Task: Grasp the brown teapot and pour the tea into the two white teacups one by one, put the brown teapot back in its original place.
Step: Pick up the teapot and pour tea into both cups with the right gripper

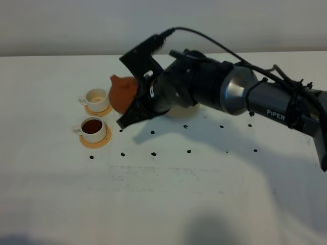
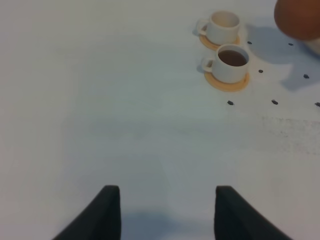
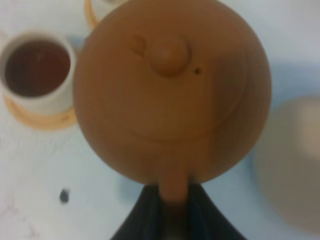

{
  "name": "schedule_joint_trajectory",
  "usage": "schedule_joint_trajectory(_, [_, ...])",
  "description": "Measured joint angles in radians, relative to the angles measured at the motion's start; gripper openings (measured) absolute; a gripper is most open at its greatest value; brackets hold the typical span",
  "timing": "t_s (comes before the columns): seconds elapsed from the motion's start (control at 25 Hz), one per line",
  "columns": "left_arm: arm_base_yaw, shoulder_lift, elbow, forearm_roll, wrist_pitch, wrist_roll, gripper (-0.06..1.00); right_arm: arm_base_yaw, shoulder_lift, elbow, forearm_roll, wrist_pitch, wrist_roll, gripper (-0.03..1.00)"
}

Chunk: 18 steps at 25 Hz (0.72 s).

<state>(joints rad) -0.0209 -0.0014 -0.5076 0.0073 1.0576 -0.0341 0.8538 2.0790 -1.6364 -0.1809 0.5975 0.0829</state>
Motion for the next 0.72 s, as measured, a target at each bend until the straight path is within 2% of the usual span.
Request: schedule_joint_trajectory(0.72, [0.000,0.000,0.000,0.000,0.000,0.000,0.45,-0.022,0.114,-0.232,-0.077,0.016,-0.099,0.09])
